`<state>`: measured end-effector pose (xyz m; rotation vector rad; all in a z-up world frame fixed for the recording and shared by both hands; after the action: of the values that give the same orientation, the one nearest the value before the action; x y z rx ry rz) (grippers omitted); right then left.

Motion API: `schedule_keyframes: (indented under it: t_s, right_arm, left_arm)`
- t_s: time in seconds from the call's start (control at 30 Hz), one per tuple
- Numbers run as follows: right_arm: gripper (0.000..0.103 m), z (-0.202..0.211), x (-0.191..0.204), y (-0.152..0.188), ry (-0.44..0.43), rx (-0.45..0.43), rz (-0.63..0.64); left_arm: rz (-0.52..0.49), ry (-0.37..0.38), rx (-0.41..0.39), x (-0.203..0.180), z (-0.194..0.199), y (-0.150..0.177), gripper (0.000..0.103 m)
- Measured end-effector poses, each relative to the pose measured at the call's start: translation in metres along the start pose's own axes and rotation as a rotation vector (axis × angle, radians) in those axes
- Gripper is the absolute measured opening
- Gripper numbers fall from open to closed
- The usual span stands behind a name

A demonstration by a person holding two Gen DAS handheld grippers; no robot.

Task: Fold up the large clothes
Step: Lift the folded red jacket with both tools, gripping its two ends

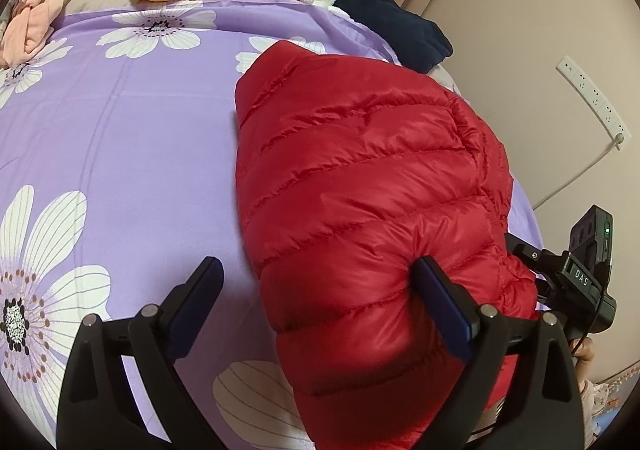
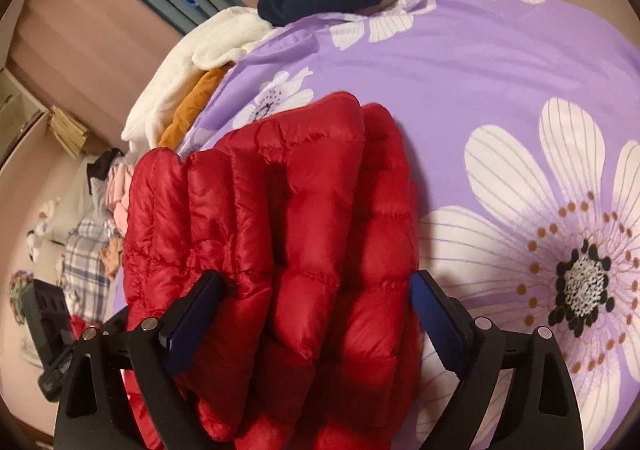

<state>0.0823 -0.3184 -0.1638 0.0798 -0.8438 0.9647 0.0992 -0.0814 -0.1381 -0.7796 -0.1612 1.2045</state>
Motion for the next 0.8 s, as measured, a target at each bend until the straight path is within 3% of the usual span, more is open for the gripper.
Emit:
schedule_keyframes:
  t_s: [0.33, 0.8]
  right_arm:
    - [0.093, -0.009, -0.011, 0.0, -0.07, 0.048, -0.075]
    - [0.094, -0.015, -0.014, -0.002, -0.094, 0.062, -0.089]
  left_arm:
    - [0.012, 0.009, 0.014, 0.0, -0.008, -0.002, 0.102]
    - [0.002, 0.017, 0.018, -0.005, -0.017, -0.006, 0.103]
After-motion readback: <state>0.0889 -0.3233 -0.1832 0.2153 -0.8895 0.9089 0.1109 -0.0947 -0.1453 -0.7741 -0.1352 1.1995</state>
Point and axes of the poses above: each gripper's, at about its wrist camera, not at the fingertips, and z roughly against the way its jaws point, x to its left, y to its underside, the point moved 5 cm from there along -z, roughly the way its jaws point, and after that the axes turned 11 degrees about -z, right-handed, at the moved point
